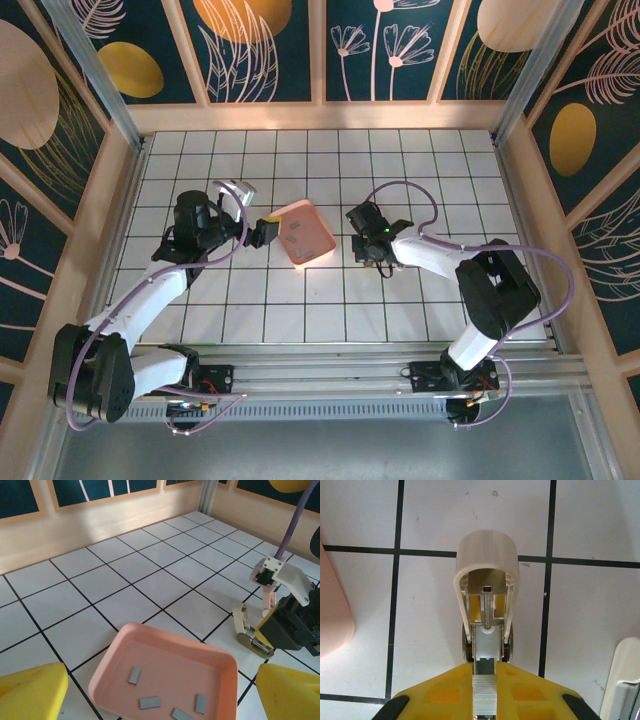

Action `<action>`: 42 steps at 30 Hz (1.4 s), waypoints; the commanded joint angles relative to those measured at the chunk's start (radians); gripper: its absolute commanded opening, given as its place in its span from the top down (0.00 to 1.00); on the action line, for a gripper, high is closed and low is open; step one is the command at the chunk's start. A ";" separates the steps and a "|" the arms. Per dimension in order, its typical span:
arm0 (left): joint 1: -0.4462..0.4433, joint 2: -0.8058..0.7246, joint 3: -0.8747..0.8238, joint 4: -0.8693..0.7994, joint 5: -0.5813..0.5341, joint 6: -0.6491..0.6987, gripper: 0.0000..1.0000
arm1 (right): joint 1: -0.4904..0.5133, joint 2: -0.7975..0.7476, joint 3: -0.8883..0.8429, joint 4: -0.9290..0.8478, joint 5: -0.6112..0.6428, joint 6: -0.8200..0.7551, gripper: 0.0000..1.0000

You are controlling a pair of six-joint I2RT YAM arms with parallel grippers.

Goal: Load the staples into the stapler

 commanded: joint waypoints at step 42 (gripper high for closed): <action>-0.005 -0.016 -0.009 0.016 0.001 -0.004 0.04 | -0.005 0.026 -0.031 0.011 -0.004 0.033 0.85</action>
